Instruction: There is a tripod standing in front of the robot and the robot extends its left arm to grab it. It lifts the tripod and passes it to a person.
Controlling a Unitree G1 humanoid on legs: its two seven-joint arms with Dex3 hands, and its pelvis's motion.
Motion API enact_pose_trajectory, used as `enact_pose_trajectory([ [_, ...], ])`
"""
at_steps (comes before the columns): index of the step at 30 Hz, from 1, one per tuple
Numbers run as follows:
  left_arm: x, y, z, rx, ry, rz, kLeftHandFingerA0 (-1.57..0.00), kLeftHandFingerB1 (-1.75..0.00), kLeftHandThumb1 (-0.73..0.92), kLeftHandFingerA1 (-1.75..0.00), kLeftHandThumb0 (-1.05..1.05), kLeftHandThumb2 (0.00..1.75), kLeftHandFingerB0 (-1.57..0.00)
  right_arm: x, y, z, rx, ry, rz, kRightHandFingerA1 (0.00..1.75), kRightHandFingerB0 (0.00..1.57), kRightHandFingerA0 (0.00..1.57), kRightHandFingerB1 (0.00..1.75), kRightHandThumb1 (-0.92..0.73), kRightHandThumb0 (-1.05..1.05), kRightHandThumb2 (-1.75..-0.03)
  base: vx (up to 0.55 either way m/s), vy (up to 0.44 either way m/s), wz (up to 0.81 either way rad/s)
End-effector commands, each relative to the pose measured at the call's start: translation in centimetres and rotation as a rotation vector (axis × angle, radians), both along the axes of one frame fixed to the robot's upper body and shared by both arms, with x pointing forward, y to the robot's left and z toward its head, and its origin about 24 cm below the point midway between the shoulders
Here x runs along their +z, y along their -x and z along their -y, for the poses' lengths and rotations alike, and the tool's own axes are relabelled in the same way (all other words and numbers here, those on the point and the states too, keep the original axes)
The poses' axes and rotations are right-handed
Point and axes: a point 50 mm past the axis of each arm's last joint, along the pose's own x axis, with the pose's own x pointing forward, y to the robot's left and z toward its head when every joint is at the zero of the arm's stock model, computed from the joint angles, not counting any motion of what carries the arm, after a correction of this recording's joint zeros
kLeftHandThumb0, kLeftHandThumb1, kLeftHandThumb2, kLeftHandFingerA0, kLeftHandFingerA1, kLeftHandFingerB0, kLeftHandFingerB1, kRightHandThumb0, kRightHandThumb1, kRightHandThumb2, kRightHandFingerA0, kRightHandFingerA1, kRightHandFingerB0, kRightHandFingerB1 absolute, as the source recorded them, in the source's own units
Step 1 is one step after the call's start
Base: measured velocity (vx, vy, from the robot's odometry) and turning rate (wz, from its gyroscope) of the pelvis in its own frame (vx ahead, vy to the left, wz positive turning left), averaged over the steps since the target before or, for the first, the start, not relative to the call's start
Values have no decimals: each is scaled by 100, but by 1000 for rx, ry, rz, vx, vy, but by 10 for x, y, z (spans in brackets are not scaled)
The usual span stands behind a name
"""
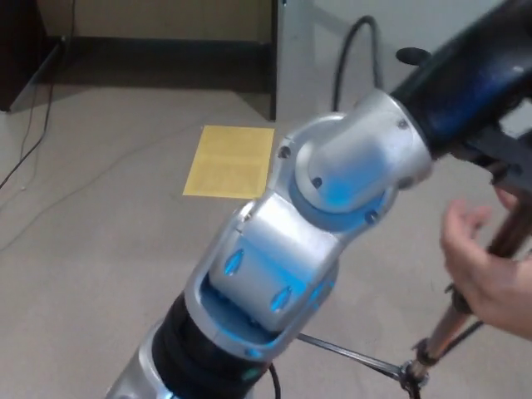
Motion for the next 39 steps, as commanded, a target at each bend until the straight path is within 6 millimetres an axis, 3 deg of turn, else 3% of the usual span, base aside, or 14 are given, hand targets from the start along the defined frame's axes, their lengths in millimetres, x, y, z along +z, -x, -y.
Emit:
enact_pose_trajectory([
  [1,11,31,6,-18,44,69,-84,-138,71,-165,-19,83,-70,-1,5,6,1,26,-10,41,44,62,36,-71,-41,-62,0,0,0],
  [12,0,37,7,-9,37,55,-86,-140,67,-164,-20,93,-70,1,1,5,1,27,-4,42,45,61,36,-71,-42,-61,0,0,0],
  [13,-2,37,7,-11,36,27,-105,-110,72,-126,-18,80,-76,1,2,6,-6,20,-6,42,45,62,36,-70,-41,-61,0,0,0],
  [17,-2,37,7,-9,36,22,-105,-110,72,-126,-18,80,-76,1,2,6,-7,19,-7,42,45,62,36,-70,-41,-61,0,0,0],
  [18,-6,33,3,69,-15,58,-30,-22,60,-38,-72,59,-6,1,1,6,-2,17,-7,42,44,62,35,-71,-40,-61,0,0,0],
  [20,-7,31,1,105,-37,73,-30,-22,60,-38,-72,59,-6,2,1,5,0,17,-7,42,44,62,35,-71,-40,-61,0,0,0],
  [21,-11,28,-3,113,-58,99,-10,0,49,-18,-84,89,0,2,1,6,-2,22,-7,42,44,62,36,-71,-41,-61,0,0,0],
  [29,-11,18,-18,161,-69,100,-7,0,48,-9,-83,87,0,2,1,5,1,20,-2,41,43,61,35,-72,-40,-61,0,0,0],
  [30,-10,17,-20,174,-71,100,-7,0,48,-10,-82,87,0,2,1,5,-1,14,-5,54,38,53,48,-60,-47,-85,0,0,0],
  [34,-7,13,-26,190,-62,109,-3,0,47,-6,-82,87,0,2,1,5,-9,6,-8,54,38,52,48,-60,-47,-85,0,0,0],
  [35,-6,10,-32,209,-67,105,0,-1,47,0,-83,86,0,1,1,5,-12,9,-9,41,44,62,35,-71,-41,-61,0,0,0],
  [37,-4,-2,-53,244,-61,67,0,0,46,0,-80,83,0,1,0,5,-21,17,-11,41,45,63,35,-70,-41,-61,0,0,0],
  [38,-5,-7,-60,251,-53,45,0,0,49,0,-78,58,0,1,0,5,-25,14,-10,41,45,63,36,-70,-41,-61,0,0,0],
  [39,-6,-8,-62,254,-51,38,0,0,49,0,-78,58,0,1,0,5,-27,12,-9,41,45,63,36,-70,-41,-61,0,0,0],
])
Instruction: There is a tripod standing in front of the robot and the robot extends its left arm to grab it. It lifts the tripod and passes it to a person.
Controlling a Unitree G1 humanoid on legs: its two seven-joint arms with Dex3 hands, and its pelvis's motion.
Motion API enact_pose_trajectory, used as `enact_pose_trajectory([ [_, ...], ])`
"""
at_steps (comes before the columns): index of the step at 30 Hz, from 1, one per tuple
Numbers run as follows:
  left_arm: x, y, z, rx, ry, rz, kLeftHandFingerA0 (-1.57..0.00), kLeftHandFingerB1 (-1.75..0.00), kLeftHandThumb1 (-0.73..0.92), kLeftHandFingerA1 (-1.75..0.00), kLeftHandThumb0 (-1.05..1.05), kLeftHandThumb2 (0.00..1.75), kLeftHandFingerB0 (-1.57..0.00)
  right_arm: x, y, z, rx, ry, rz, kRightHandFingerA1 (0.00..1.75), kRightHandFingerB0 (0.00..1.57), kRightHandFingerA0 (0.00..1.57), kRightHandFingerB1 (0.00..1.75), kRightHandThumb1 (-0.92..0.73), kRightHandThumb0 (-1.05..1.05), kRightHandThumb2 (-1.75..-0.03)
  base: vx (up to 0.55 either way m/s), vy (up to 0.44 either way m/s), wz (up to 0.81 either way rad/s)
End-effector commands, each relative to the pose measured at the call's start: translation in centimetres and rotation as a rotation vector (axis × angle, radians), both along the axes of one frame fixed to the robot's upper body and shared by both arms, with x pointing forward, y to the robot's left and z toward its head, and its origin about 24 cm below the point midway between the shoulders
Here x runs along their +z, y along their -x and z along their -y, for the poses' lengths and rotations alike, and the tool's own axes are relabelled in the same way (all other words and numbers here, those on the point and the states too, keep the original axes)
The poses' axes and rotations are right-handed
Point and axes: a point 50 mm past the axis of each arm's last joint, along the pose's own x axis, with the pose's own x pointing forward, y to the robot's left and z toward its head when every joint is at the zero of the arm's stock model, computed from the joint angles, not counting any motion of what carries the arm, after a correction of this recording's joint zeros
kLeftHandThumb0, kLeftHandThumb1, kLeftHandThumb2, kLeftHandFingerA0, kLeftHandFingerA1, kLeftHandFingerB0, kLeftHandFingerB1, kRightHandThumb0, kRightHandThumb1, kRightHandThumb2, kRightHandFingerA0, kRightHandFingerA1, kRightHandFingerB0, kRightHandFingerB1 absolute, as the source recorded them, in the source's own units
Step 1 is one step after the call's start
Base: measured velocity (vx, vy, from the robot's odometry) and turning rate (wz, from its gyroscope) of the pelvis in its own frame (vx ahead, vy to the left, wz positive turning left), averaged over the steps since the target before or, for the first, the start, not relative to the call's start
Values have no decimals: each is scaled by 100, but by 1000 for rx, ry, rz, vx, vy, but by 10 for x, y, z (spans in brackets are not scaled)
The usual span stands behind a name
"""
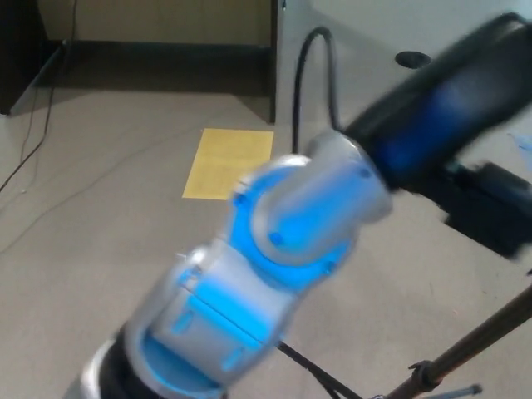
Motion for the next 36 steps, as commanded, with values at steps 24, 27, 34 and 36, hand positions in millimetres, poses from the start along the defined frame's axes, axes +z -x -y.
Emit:
enact_pose_trajectory([
  [24,-251,2,-251,710,59,-884,-1,-10,37,-33,-58,75,0,-19,41,11,-86,17,-34,43,49,69,37,-68,-41,-61,0,0,0],
  [27,-291,21,-275,789,89,-1015,-2,-11,36,-34,-56,74,0,-19,42,14,-141,8,-7,43,49,71,37,-69,-40,-61,0,0,0],
  [34,-351,57,-312,1026,109,-1229,-3,-19,37,-32,-56,73,-5,-23,50,16,-194,-1,-4,56,45,63,50,-57,-48,-85,0,0,0],
  [36,-365,68,-319,1102,113,-1263,-6,-18,37,-36,-57,71,-7,-24,53,17,-196,1,-11,57,43,65,49,-57,-48,-85,0,0,0],
])
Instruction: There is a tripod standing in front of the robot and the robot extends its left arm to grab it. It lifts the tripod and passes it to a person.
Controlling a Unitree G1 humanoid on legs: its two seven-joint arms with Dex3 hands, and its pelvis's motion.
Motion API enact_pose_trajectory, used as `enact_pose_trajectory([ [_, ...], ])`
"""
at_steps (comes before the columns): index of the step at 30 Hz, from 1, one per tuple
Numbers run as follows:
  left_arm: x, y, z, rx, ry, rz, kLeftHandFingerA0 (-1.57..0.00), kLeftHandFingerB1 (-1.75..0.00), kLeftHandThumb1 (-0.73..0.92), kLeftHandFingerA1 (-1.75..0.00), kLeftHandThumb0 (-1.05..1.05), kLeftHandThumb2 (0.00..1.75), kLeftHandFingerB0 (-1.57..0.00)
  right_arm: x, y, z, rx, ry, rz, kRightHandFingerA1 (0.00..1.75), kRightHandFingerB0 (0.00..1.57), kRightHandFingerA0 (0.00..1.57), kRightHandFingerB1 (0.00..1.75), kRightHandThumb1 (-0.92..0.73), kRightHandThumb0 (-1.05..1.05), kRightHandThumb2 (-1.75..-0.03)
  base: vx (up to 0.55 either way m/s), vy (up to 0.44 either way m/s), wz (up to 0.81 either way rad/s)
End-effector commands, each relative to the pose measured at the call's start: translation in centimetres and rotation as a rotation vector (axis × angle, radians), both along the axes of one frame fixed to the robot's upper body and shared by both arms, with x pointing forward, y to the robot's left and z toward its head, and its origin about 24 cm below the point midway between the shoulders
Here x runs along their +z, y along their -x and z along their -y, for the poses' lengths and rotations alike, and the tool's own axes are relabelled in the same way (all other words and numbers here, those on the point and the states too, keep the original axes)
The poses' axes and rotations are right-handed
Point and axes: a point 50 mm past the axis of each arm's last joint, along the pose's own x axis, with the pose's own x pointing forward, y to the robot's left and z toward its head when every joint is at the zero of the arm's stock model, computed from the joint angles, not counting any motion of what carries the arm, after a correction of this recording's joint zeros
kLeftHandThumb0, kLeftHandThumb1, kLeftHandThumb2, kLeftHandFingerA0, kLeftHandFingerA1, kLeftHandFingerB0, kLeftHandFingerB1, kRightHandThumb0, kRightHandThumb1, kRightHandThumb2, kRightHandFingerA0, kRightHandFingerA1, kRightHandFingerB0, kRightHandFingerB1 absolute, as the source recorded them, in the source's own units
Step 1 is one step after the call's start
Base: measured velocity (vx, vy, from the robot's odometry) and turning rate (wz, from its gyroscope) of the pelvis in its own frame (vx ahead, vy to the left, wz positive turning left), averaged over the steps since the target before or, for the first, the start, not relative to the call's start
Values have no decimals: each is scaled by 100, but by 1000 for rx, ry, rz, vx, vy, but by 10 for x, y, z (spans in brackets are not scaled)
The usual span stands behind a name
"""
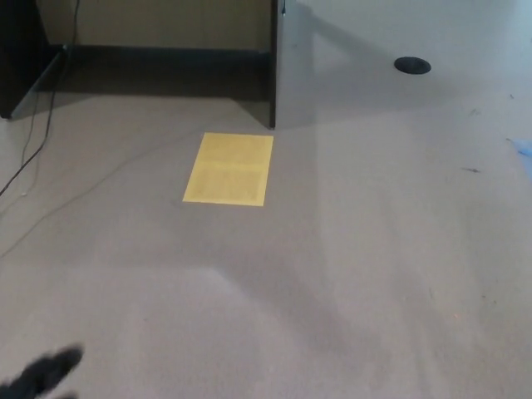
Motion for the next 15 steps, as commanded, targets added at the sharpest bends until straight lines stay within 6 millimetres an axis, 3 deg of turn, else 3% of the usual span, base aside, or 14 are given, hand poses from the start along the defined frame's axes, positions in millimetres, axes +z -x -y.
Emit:
enact_pose_trajectory([
  [1,-55,54,-47,233,-65,-87,-4,-18,40,-38,-64,72,-12,-6,20,9,-114,1,34,43,48,73,36,-69,-42,-62,0,0,0],
  [5,-71,66,-51,258,-113,-174,-11,-27,42,-40,-61,70,-6,-7,24,12,-132,-1,21,43,47,71,36,-69,-42,-61,0,0,0],
  [6,-72,66,-52,252,-124,-182,-2,-48,33,-49,-30,88,0,-8,24,12,-128,3,16,43,47,72,36,-69,-43,-61,0,0,0],
  [11,-82,80,-55,209,-226,-262,-2,-47,41,-48,-25,91,0,-13,39,15,-128,11,-26,43,46,72,36,-69,-43,-61,0,0,0],
  [12,-83,80,-55,192,-241,-265,-3,-47,46,-49,-22,93,-1,-13,40,15,-124,16,-25,58,41,66,48,-56,-49,-85,0,0,0],
  [13,-83,79,-54,185,-248,-263,-3,-47,46,-49,-22,93,-1,-12,39,16,-123,19,-22,58,41,66,48,-56,-49,-85,0,0,0],
  [14,-84,77,-55,177,-271,-269,-15,-31,49,-36,-38,62,-13,-12,38,15,-127,14,-18,44,47,73,36,-68,-43,-60,0,0,0],
  [15,-84,76,-55,171,-285,-275,-17,-32,50,-36,-39,64,-14,-12,38,15,-129,10,-18,44,47,72,36,-68,-42,-60,0,0,0],
])
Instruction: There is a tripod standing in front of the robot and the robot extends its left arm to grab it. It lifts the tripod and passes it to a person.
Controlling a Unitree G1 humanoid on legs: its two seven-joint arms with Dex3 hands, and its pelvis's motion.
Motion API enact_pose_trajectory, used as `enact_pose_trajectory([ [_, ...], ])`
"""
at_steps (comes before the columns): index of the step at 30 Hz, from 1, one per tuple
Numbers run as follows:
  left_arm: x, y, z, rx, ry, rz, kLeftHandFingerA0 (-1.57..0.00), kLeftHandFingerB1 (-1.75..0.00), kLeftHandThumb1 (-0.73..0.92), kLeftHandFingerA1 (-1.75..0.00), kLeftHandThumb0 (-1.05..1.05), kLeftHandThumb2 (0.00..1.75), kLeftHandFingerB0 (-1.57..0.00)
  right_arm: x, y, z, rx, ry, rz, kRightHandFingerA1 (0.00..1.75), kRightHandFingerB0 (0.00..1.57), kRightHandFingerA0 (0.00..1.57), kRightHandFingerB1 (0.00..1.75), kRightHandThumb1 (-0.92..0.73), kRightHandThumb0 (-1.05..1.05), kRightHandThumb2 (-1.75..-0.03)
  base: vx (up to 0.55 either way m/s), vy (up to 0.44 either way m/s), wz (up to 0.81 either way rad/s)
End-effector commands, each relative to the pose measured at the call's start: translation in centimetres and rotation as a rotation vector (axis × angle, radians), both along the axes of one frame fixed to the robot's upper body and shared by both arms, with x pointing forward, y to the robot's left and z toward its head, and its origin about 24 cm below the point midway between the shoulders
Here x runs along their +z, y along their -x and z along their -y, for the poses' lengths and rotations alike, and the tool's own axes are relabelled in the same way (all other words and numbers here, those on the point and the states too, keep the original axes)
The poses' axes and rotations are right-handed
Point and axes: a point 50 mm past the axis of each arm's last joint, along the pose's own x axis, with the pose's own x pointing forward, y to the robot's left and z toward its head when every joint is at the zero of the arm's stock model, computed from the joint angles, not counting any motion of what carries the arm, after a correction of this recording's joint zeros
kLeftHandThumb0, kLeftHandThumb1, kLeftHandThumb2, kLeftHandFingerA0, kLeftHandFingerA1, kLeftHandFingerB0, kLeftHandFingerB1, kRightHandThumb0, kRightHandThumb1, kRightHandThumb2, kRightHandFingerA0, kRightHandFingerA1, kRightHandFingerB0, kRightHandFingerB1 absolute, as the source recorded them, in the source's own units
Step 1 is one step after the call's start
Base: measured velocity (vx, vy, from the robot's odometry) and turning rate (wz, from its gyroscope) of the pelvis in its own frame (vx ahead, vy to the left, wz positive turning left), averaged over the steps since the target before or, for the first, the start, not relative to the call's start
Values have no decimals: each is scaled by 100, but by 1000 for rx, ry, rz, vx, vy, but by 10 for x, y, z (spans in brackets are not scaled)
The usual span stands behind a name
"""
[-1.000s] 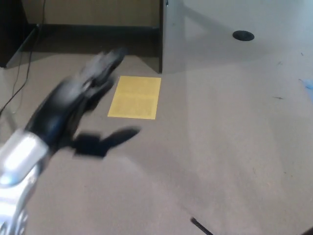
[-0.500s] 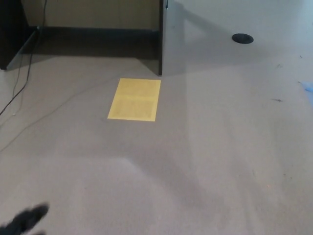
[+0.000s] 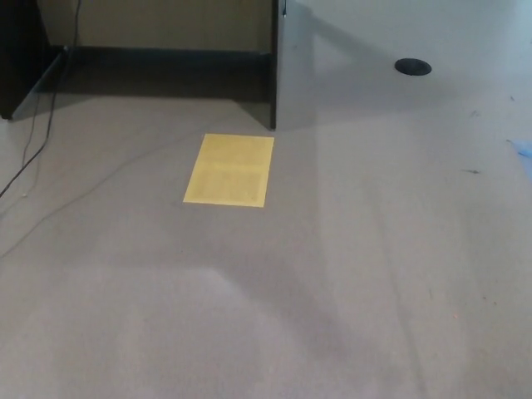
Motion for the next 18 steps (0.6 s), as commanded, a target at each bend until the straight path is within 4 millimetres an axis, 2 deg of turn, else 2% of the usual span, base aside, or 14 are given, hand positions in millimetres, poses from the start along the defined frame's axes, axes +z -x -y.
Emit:
enact_pose_trajectory([
  [1,2,3,-19,-100,-264,28,-17,-32,50,-36,-39,64,-14,-1,15,10,-70,9,15,44,47,72,36,-68,-42,-60,0,0,0],
  [4,1,3,-19,-189,-298,-7,-26,-35,50,-42,-41,67,-15,-1,16,11,-69,2,5,42,47,67,36,-69,-42,-60,0,0,0],
  [9,0,7,-25,-195,-298,-24,-30,-35,50,-42,-44,69,-16,-4,19,10,-76,-3,-7,42,47,71,36,-69,-42,-61,0,0,0],
  [18,1,12,-28,-177,-316,20,-26,-35,53,-41,-43,68,-18,-8,25,5,-59,1,-16,42,47,67,36,-67,-40,-61,0,0,0],
])
